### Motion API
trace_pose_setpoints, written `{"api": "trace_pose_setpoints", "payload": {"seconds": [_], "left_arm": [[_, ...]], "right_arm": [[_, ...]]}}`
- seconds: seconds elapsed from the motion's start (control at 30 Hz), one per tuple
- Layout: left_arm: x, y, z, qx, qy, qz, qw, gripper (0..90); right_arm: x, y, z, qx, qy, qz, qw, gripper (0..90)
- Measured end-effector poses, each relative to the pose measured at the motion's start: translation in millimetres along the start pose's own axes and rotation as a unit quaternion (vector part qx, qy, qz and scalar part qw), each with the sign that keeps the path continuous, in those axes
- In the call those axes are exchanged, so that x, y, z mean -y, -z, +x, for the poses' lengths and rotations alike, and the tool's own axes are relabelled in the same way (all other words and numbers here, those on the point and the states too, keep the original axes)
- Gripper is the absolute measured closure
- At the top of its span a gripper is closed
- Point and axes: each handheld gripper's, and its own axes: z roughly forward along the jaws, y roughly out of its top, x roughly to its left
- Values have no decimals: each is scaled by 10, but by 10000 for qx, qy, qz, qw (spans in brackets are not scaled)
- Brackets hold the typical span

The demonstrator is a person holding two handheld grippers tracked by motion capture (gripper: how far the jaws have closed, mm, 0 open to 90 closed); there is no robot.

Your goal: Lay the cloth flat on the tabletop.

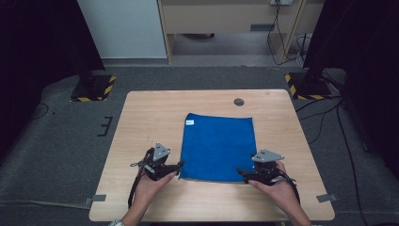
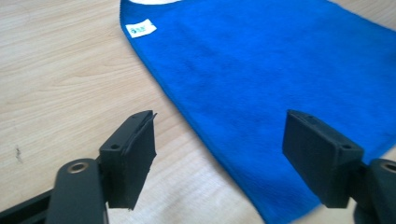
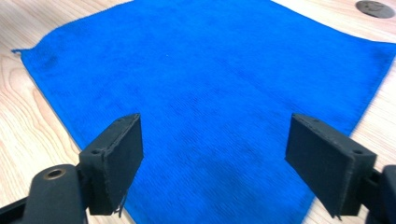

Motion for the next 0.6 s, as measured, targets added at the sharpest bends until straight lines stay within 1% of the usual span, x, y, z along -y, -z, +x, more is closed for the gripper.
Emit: {"api": "trace_pose_setpoints", "payload": {"seconds": [0.03,0.1,0.13,0.17,0.2,0.23,0.27,0.33,0.47,0.6], "left_arm": [[0,0,0,0,0,0,10000,224],[3,-24,52,-90,97,-44,9999,182],[7,-21,74,-105,140,-54,9998,164],[7,-21,74,-105,140,-54,9998,155],[12,-16,96,-118,219,-83,9997,155],[20,-11,120,-155,267,-101,9995,134],[25,-9,133,-177,269,-98,9994,131],[38,-7,164,-202,277,-84,9994,117],[68,5,226,-212,329,-58,9992,93],[88,27,275,-180,296,-76,9994,75]], "right_arm": [[0,0,0,0,0,0,10000,185],[-14,-63,11,-54,-25,20,10000,164],[-16,-91,13,-63,-41,25,10000,153],[-16,-91,13,-63,-41,25,10000,153],[-20,-121,21,-53,-94,62,9999,151],[-34,-179,30,-70,-75,78,9999,148],[-46,-209,38,-73,-73,101,9999,143],[-78,-268,63,-77,-168,151,9997,136],[-166,-363,138,-231,-253,158,9993,132],[-256,-457,263,-404,-72,204,9989,114]]}}
